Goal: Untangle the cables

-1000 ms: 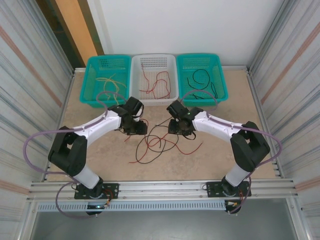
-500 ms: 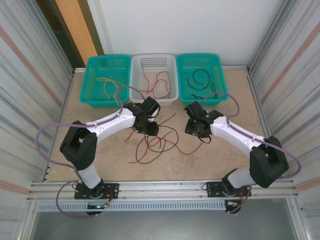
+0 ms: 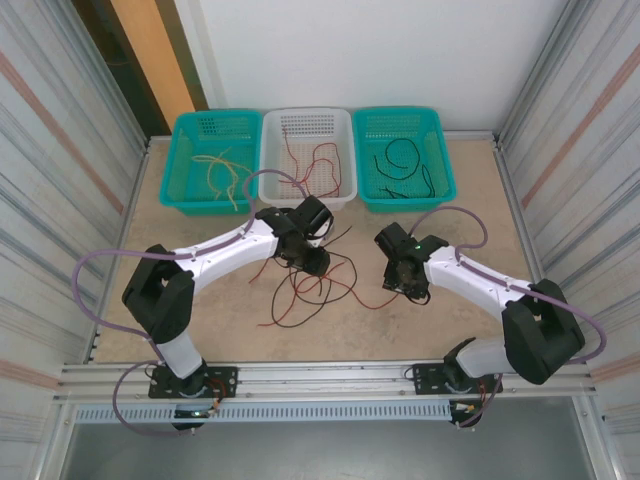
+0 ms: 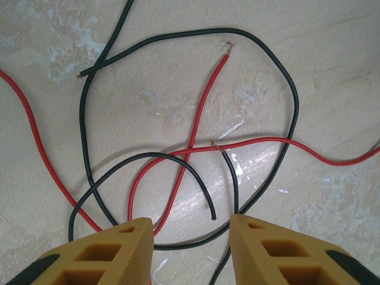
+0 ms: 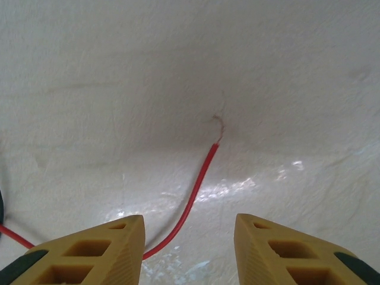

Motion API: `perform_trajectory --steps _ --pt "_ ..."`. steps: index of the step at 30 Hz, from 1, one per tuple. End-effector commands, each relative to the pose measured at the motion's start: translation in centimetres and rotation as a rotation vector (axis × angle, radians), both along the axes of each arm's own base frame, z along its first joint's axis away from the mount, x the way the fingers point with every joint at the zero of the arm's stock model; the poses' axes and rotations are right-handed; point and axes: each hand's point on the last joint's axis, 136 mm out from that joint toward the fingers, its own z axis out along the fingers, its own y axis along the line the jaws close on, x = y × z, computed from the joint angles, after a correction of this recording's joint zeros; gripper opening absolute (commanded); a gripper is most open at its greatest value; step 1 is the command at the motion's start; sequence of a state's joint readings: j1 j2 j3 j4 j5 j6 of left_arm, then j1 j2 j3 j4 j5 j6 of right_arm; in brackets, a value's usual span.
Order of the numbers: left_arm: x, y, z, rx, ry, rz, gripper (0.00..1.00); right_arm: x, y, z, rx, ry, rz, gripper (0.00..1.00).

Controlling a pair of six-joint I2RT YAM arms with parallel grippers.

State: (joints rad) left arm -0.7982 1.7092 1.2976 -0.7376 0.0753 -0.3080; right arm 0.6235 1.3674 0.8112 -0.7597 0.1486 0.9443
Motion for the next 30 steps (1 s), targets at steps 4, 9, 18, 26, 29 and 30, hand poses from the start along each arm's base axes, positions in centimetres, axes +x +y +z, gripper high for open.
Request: perform_trajectory --steps 4,9,18,26,29,30 --pt "-0.1 0.7 2.3 -0.008 -0.066 -0.022 0.4 -1.5 1.6 -2.1 0.042 0.072 -0.024 0.4" --pt "-0.2 1.0 3.1 -0.022 -0.094 -0.019 0.4 -1.9 2.1 -3.4 0.046 0.108 -0.03 0.37" --pt "-0.3 1.0 4.1 -0.052 -0.121 -0.026 0.41 -1.4 2.4 -4.4 0.039 0.126 -0.029 0.23" --pt "-0.2 1.0 5.3 -0.072 -0.155 -0.042 0.43 0.6 2.1 -0.4 0.012 -0.041 0.013 0.0" --pt "-0.2 1.0 6.5 -0.101 -0.192 -0.047 0.44 2.0 1.9 5.6 -0.015 -0.237 0.071 0.0" --pt "-0.2 0.9 7.0 -0.121 -0.208 -0.05 0.44 2.4 1.9 7.6 -0.015 -0.295 0.089 0.0"
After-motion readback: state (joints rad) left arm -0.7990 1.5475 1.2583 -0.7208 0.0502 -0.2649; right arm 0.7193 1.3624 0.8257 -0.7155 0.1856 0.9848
